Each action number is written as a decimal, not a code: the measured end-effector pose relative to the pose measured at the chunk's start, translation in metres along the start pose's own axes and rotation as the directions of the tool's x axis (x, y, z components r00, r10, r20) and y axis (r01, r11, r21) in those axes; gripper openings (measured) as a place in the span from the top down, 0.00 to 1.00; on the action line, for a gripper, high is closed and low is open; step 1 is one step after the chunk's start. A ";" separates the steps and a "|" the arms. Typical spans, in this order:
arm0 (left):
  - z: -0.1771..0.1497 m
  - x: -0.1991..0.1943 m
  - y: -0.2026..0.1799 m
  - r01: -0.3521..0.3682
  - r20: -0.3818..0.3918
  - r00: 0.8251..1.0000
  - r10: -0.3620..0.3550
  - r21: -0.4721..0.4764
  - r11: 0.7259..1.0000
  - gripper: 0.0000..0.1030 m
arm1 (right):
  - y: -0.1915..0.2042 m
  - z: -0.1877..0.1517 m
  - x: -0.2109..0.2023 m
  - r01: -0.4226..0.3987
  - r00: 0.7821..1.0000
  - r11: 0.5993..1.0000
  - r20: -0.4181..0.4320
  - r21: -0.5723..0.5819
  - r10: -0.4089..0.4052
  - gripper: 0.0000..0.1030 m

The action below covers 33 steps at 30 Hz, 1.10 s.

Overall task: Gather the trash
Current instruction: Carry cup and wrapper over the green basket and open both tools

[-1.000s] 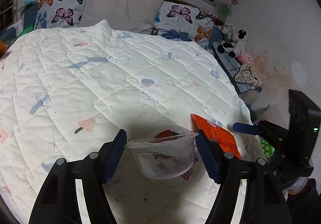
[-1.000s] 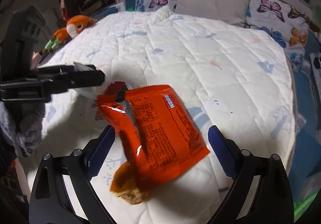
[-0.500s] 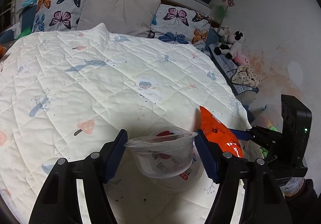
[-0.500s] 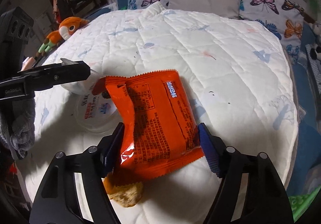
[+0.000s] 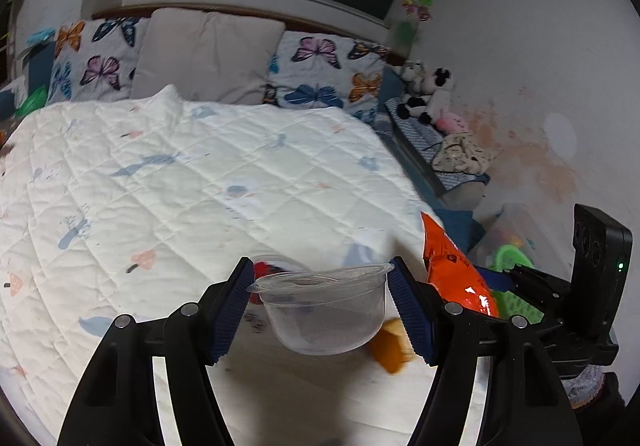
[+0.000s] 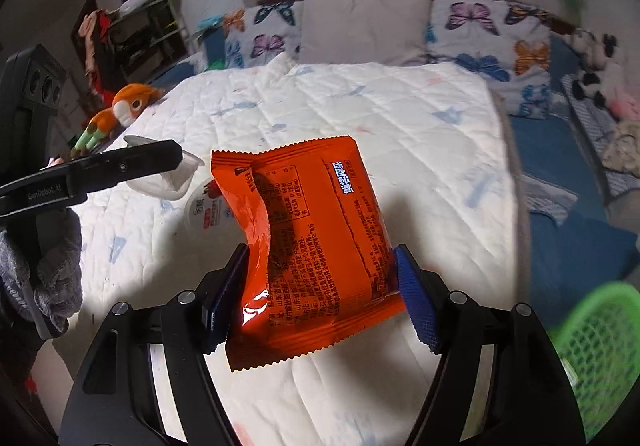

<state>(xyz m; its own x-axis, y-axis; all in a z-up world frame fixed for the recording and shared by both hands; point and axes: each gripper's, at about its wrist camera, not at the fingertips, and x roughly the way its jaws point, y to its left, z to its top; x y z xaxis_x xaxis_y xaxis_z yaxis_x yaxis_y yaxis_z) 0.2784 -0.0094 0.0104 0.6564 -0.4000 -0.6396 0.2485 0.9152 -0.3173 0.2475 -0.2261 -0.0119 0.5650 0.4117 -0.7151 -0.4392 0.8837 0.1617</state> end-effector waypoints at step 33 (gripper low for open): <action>-0.029 0.042 -0.221 0.262 -0.123 0.963 -0.239 0.240 0.935 0.36 | -0.146 -0.139 -0.146 0.290 0.950 0.869 -0.012 0.401 -0.311 0.15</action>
<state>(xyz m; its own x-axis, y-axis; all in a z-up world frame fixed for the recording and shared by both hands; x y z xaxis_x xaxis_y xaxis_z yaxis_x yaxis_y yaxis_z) 0.2307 -0.2300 0.0330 0.4851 -0.6100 -0.6266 0.5754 0.7622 -0.2965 0.1324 -0.4460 -0.0255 0.6650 0.1135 -0.7381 0.0623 0.9765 0.2063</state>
